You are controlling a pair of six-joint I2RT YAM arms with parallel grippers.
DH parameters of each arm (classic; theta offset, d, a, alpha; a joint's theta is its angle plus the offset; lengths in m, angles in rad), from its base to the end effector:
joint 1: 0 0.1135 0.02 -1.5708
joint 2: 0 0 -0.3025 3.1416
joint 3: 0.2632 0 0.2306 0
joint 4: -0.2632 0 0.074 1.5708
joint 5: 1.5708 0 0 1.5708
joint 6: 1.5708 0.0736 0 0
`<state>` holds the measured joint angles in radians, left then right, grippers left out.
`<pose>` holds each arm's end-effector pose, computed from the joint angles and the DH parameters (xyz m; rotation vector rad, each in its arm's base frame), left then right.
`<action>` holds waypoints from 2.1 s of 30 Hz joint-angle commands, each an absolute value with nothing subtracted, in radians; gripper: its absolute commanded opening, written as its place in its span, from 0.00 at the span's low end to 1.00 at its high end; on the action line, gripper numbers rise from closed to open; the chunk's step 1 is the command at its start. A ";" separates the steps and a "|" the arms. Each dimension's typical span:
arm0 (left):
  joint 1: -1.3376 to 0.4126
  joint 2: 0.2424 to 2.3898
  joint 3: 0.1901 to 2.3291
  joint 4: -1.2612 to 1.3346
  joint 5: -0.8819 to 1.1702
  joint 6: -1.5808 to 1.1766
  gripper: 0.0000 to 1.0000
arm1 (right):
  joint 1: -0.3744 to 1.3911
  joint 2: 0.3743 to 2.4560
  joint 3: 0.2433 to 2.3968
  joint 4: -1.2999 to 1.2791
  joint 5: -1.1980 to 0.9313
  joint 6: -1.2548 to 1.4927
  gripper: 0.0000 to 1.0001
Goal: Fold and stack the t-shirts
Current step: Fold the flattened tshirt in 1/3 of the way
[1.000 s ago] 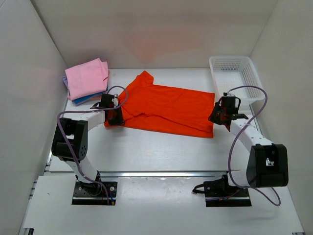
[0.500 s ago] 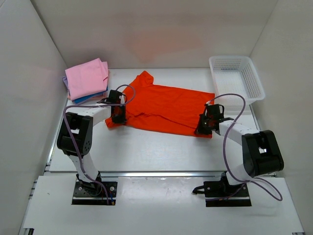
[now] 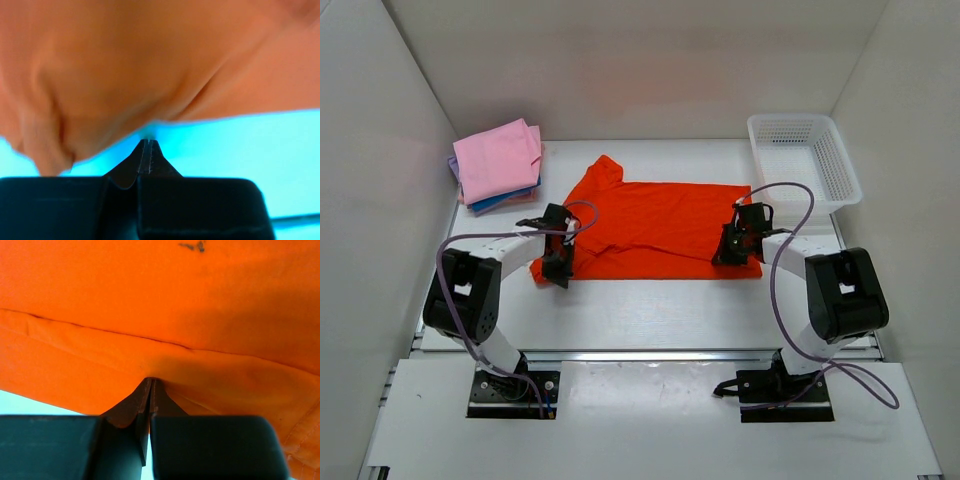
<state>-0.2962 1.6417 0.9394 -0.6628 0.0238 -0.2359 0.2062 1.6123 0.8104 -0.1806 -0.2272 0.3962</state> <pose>0.2676 -0.0835 0.1727 0.0925 2.9458 -0.1138 0.3014 0.0800 0.1762 0.1571 2.5953 0.5166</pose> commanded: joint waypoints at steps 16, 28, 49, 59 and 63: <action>-0.253 1.229 0.868 -0.806 0.002 -0.224 0.26 | 0.179 1.247 0.578 -0.373 -0.222 0.414 0.03; -0.313 1.549 0.951 -0.455 -0.018 -0.307 0.00 | 0.267 1.417 0.735 -0.238 -0.290 0.451 0.00; -0.460 1.648 0.900 -0.937 -0.021 -0.156 0.00 | 0.324 1.511 0.617 -0.396 -0.276 0.403 0.00; -0.325 1.585 0.891 -0.996 -0.029 -0.095 0.00 | 0.344 1.373 0.555 -0.405 -0.239 0.433 0.03; -0.314 1.601 0.887 -0.991 -0.014 -0.089 0.00 | 0.287 1.266 0.531 -0.300 -0.181 0.442 0.05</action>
<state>-0.3145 1.6360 0.8932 -0.9882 -0.0158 -0.1108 0.3241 1.3243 0.5655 -0.3141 -0.2901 0.4492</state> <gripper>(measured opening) 0.022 0.044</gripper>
